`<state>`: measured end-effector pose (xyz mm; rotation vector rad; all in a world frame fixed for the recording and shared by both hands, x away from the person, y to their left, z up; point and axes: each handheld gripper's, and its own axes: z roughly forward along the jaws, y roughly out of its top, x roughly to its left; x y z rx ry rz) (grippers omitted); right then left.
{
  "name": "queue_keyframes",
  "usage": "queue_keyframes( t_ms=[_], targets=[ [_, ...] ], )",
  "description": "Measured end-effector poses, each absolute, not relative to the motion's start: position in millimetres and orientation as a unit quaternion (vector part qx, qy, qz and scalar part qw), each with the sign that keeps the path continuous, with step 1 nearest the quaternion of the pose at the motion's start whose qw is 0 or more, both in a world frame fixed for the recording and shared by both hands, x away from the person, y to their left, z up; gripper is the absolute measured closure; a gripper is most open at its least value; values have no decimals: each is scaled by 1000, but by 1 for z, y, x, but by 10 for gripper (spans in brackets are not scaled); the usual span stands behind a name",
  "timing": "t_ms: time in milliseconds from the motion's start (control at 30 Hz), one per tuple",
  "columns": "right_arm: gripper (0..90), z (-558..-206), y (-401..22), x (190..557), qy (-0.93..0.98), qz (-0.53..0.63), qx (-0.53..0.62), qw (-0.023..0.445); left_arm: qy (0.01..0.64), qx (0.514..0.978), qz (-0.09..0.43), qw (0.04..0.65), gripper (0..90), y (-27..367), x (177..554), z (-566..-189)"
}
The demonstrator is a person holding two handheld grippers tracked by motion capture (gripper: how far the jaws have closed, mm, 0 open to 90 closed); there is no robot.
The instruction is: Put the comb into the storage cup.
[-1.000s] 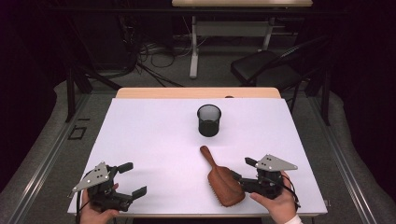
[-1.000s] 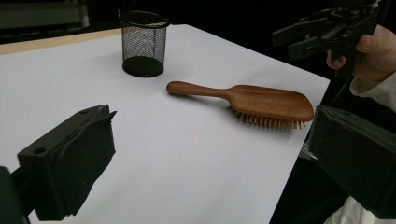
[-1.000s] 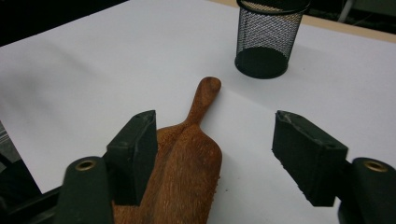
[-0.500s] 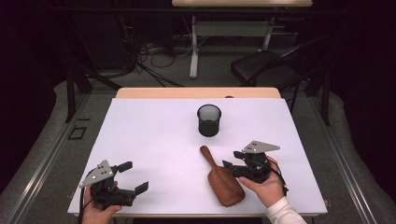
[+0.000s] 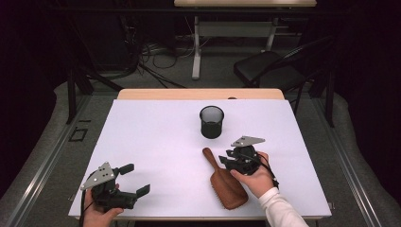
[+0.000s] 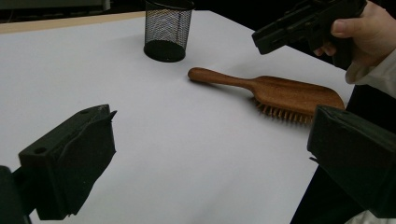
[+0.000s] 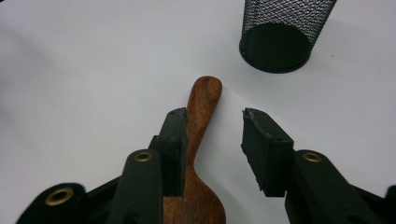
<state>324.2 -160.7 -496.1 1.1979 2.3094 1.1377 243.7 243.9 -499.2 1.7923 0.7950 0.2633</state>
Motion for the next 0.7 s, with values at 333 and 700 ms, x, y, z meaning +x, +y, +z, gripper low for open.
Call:
queue_keyframes(
  t_ms=[333,700],
  targets=[
    [749,-506,-145,343,820,376,411,129,341,752,105,554,8,246,245,-501],
    [900,-517,-126,356,845,353,388,103,341,754,102,552,8,246,246,-502]
  ],
)
